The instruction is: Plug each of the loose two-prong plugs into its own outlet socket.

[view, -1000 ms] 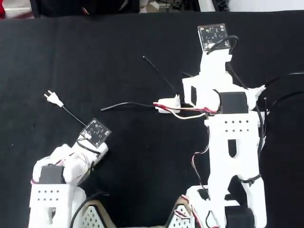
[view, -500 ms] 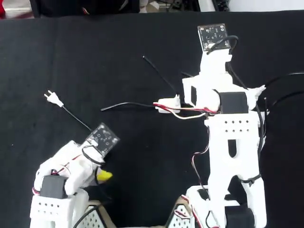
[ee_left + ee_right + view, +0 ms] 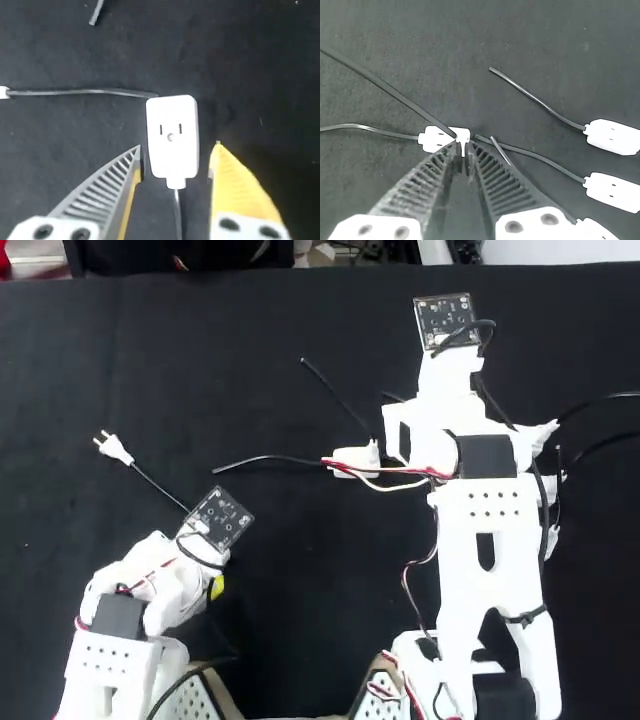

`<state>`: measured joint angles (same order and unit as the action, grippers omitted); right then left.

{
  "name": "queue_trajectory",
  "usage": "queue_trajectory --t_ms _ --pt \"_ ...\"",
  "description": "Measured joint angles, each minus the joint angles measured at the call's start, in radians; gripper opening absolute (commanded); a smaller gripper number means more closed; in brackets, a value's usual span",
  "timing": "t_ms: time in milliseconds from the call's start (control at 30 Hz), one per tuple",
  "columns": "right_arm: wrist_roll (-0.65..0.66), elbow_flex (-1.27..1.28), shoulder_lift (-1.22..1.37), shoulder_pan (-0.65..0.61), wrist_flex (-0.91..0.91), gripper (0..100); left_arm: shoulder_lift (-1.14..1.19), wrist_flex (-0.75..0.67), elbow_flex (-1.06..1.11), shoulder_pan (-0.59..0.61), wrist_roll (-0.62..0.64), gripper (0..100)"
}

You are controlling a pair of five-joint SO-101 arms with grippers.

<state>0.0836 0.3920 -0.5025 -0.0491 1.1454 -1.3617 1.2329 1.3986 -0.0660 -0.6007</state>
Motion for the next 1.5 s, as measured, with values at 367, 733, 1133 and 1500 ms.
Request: queue_trajectory --t_ms 367,733,1133,1500 --pt "0.0 0.0 0.0 0.0 0.0 1.8 0.407 -0.002 -0.226 -0.104 0.144 15" --pt "0.0 0.0 0.0 0.0 0.0 1.8 0.692 -0.198 -0.265 -0.031 0.143 15" --pt "0.0 0.0 0.0 0.0 0.0 1.8 0.796 -0.261 -0.267 0.025 0.057 15" --pt "0.0 0.0 0.0 0.0 0.0 1.8 0.984 -0.199 -0.4 0.026 -0.009 15"
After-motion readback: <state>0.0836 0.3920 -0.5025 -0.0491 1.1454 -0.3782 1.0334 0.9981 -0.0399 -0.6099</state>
